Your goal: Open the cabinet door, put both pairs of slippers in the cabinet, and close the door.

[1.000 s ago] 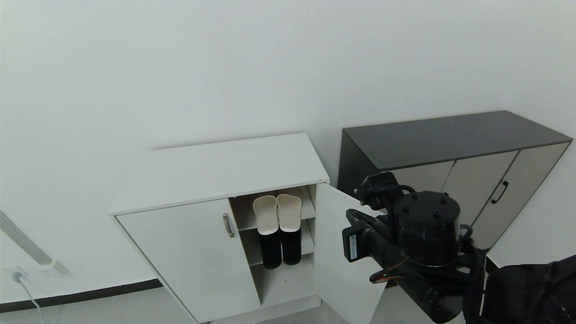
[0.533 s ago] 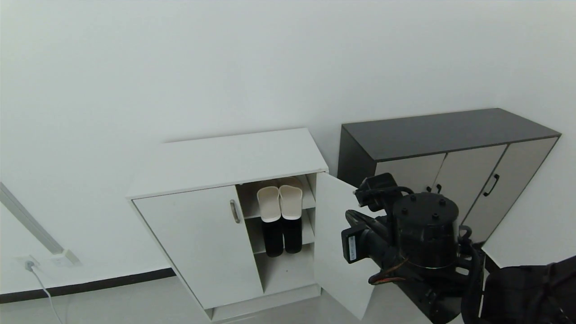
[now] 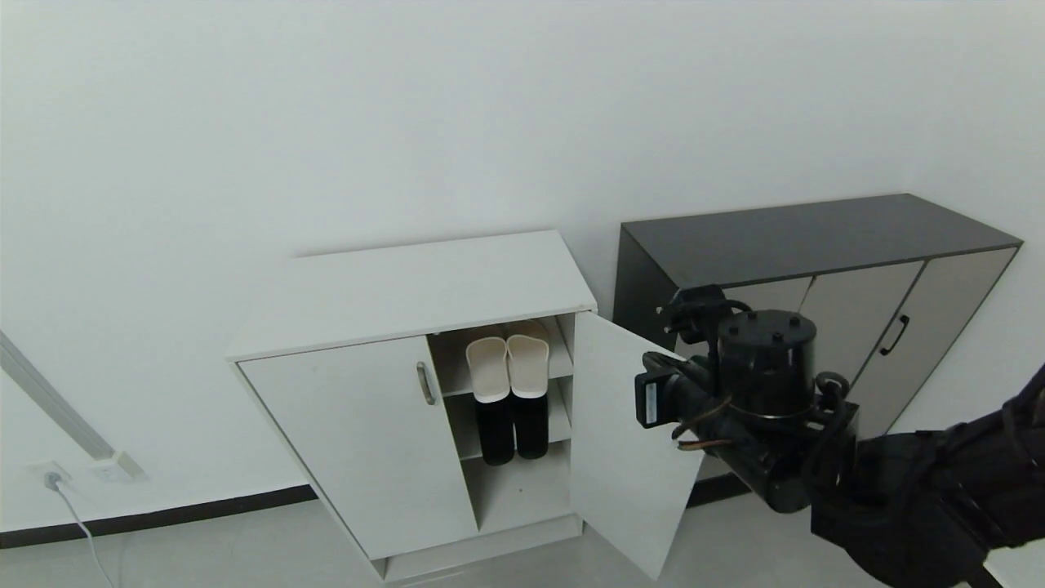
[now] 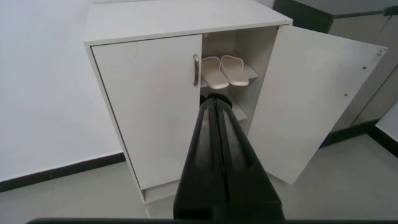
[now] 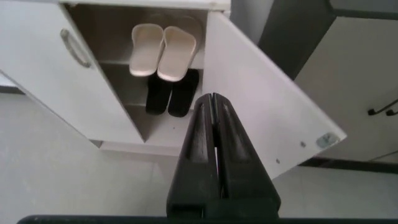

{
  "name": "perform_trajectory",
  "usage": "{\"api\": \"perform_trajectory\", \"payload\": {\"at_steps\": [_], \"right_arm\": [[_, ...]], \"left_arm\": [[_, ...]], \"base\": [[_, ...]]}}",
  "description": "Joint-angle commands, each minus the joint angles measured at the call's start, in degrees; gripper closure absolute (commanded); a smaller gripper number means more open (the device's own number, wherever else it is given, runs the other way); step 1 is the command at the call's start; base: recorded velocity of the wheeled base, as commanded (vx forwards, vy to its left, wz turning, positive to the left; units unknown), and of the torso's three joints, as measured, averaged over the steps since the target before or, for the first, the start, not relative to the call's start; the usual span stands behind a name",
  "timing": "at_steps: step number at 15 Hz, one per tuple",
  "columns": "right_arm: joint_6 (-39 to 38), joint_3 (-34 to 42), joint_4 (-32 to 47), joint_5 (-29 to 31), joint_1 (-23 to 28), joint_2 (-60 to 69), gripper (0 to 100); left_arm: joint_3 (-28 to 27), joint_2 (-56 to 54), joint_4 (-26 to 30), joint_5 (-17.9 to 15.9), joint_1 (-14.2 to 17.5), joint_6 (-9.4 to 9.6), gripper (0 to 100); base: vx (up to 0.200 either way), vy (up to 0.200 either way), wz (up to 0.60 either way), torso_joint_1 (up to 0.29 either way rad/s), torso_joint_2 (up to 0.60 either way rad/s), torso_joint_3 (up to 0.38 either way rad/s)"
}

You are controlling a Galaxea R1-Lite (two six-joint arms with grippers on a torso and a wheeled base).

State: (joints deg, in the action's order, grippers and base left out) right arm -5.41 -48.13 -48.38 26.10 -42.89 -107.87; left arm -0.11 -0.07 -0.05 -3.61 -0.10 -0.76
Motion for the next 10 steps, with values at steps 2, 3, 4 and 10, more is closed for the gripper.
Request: {"api": "perform_trajectory", "payload": {"at_steps": [2, 3, 4, 10], "right_arm": [[-0.21, -7.59, 4.97, -3.42, 7.73, -3.75, 100], [-0.39, -9.7, 6.99, -5.71, 9.4, -4.45, 100], [-0.48, -11.99, 8.57, -6.76, 10.98, -5.33, 100], [-1.27, -19.9, 13.23, -9.05, 16.17, -12.18, 100]], "left_arm": [[0.02, 0.07, 0.05, 0.0, 0.01, 0.05, 100], [0.02, 0.07, 0.05, 0.0, 0.01, 0.05, 100], [0.02, 0.07, -0.04, 0.0, 0.01, 0.05, 100], [0.02, 0.07, 0.05, 0.0, 0.01, -0.04, 100]], "base": [[0.0, 0.0, 0.0, 0.0, 0.0, 0.0], [0.0, 0.0, 0.0, 0.0, 0.0, 0.0], [0.0, 0.0, 0.0, 0.0, 0.0, 0.0], [0.0, 0.0, 0.0, 0.0, 0.0, 0.0]]}}
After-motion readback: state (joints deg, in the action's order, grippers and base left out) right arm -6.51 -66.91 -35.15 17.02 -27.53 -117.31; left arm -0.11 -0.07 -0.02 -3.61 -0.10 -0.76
